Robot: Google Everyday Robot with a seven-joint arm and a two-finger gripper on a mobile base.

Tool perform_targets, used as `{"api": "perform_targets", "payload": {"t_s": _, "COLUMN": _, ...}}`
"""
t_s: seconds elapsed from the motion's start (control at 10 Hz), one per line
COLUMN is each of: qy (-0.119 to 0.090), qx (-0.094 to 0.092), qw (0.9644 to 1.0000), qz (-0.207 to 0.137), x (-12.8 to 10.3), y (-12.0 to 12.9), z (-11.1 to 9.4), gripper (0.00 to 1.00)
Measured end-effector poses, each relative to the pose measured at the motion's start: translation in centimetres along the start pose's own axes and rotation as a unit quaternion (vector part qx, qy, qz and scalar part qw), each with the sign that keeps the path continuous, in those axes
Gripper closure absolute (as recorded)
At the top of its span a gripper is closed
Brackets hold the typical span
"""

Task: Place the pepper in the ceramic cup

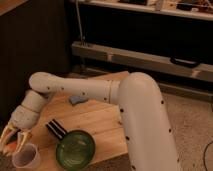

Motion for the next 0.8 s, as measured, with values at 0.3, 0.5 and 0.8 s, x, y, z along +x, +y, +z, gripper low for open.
{"api": "perform_targets", "payload": {"t_s": 0.3, "qy": -0.018, "qx": -0.005, "qw": 0.9998, "qz": 0.0, "x": -1.7, "y": 1.1, "z": 1.3, "gripper": 1.0}}
{"api": "perform_targets", "payload": {"t_s": 0.5, "qy": -0.034, "qx": -0.007, "qw": 0.9994, "qz": 0.001, "x": -1.7, "y": 2.0, "z": 2.3, "gripper": 1.0}}
{"api": "perform_targets", "payload": {"t_s": 0.8, "qy": -0.059, "qx": -0.022, "qw": 0.998, "qz": 0.007, "x": -0.3, "y": 2.1, "z": 5.3, "gripper": 1.0}}
